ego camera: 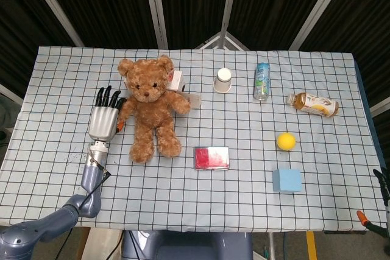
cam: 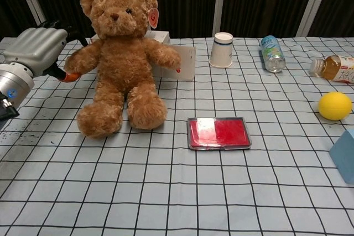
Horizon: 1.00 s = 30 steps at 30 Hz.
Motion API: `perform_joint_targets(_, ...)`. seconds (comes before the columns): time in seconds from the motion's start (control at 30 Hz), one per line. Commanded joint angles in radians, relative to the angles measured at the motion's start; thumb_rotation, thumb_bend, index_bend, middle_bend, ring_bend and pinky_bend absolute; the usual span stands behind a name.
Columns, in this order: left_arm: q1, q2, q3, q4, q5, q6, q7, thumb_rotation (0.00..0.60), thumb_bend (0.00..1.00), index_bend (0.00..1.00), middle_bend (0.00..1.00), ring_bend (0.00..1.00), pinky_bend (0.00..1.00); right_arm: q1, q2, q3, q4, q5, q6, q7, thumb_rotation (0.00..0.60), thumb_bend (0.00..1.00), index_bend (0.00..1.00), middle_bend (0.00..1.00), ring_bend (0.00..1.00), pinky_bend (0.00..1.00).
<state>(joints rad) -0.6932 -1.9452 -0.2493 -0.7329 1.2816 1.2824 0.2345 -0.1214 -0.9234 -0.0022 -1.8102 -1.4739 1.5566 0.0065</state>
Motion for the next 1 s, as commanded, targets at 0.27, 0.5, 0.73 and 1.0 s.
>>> perform_joint_targets(0.27,-0.005,-0.053,0.001,0.108,0.009,-0.002,-0.025,0.6,0.48,0.37,0.27,0.0,0.0,0.001,0.004,-0.002,-0.003,0.001,-0.005,0.003,0.6,0.22,0.11,0.06,0.07,0.0)
perform_joint_targets(0.5,-0.013,-0.093,-0.024,0.168,0.007,0.042,-0.04,0.6,0.54,0.52,0.42,0.07,0.0,0.002,0.007,-0.004,-0.004,-0.001,-0.007,0.006,0.6,0.22,0.11,0.06,0.07,0.0)
perform_joint_targets(0.73,-0.022,-0.121,-0.041,0.211,0.007,0.069,-0.06,0.6,0.55,0.57,0.48,0.11,0.0,0.001,0.008,-0.006,-0.009,-0.006,-0.005,0.005,0.6,0.22,0.11,0.06,0.07,0.0)
perform_joint_targets(1.0,-0.032,-0.116,-0.06,0.204,-0.002,0.066,-0.064,0.6,0.53,0.53,0.44,0.11,0.0,0.002,0.009,-0.007,-0.011,-0.004,-0.01,0.005,0.6,0.22,0.11,0.06,0.07,0.0)
